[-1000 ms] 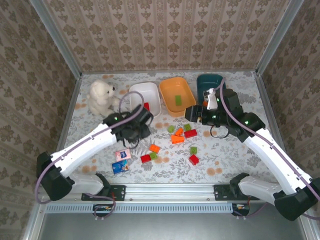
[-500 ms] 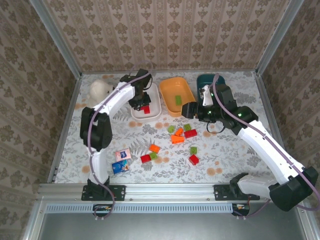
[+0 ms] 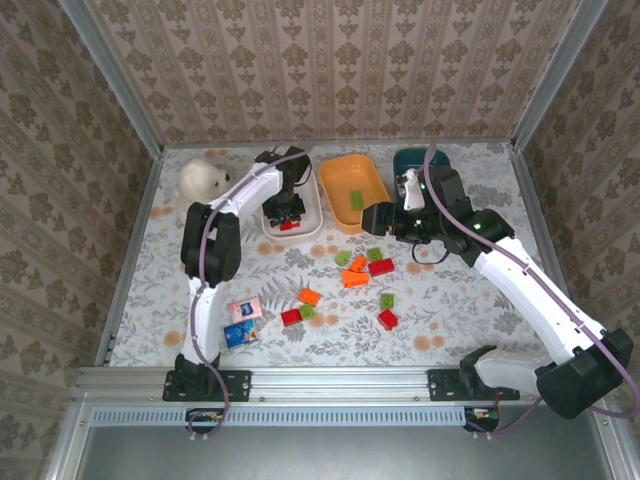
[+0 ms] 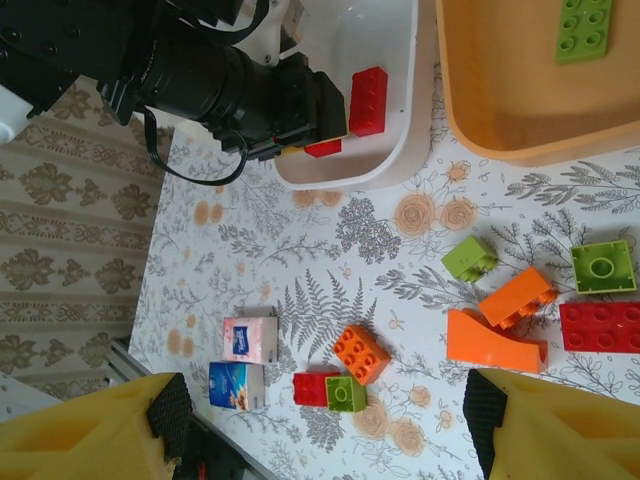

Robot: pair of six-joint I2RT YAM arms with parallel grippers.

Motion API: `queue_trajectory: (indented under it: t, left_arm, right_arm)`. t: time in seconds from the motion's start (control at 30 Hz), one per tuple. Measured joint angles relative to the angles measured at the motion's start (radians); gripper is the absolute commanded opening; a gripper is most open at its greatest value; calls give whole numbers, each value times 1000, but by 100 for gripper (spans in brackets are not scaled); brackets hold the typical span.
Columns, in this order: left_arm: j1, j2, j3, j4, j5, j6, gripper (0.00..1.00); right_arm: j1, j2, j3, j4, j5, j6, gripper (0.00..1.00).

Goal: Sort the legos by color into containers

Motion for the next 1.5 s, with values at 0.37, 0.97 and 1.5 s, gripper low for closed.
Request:
queue_trajectory:
  t: [0.37, 0.97, 1.5]
  left_arm:
    - [-3, 6, 34, -35, 0, 4, 57]
    - [-129, -646, -288, 125, -25, 4, 73]
    - [-334, -1481, -1164, 421, 57, -93, 95]
  right_arm:
    - [-1, 14, -10, -21, -1, -7, 76]
    - [3, 67, -90, -240, 216, -88, 68]
    - [159, 296, -252, -245, 256, 67, 68]
